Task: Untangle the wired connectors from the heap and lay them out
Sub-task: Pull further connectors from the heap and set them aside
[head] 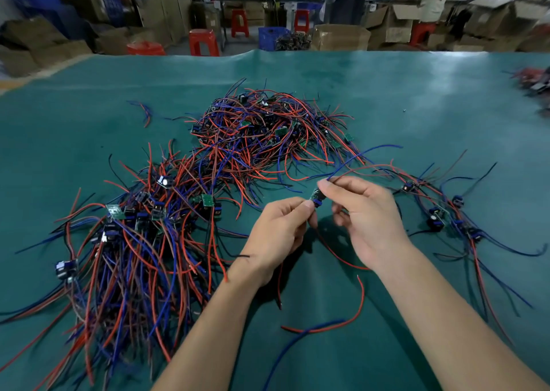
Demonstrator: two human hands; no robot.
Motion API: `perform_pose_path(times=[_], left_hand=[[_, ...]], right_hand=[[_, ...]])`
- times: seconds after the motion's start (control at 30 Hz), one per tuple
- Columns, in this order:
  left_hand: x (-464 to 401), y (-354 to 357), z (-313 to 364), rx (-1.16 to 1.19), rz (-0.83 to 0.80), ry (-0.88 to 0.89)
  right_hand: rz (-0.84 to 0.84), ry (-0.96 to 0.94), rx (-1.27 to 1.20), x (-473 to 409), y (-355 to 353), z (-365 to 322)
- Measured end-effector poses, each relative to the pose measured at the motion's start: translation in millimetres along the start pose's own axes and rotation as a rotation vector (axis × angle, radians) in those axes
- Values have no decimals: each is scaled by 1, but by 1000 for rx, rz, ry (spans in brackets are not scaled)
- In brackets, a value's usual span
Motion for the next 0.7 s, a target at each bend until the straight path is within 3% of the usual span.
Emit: perform_pose_path(times=[0.23, 0.47, 0.7], left_hand=[[2, 2, 2, -44, -18, 18], [3, 2, -1, -102, -33, 4], [2, 0, 0, -32, 45, 14]], right_hand=[[161, -376, 379, -5, -13, -13], [359, -394, 247, -19, -54, -31], [687, -396, -117, -15, -83, -34]])
Point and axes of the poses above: each hand's wrist, its own x-axis away from the middle knuckle, its own y-axis out of the palm, z = x × y, the point moved 5 cm from there along -x, towards the middle knuckle, and after that the axes turned 5 degrees about -y, right-handed, at the moved point
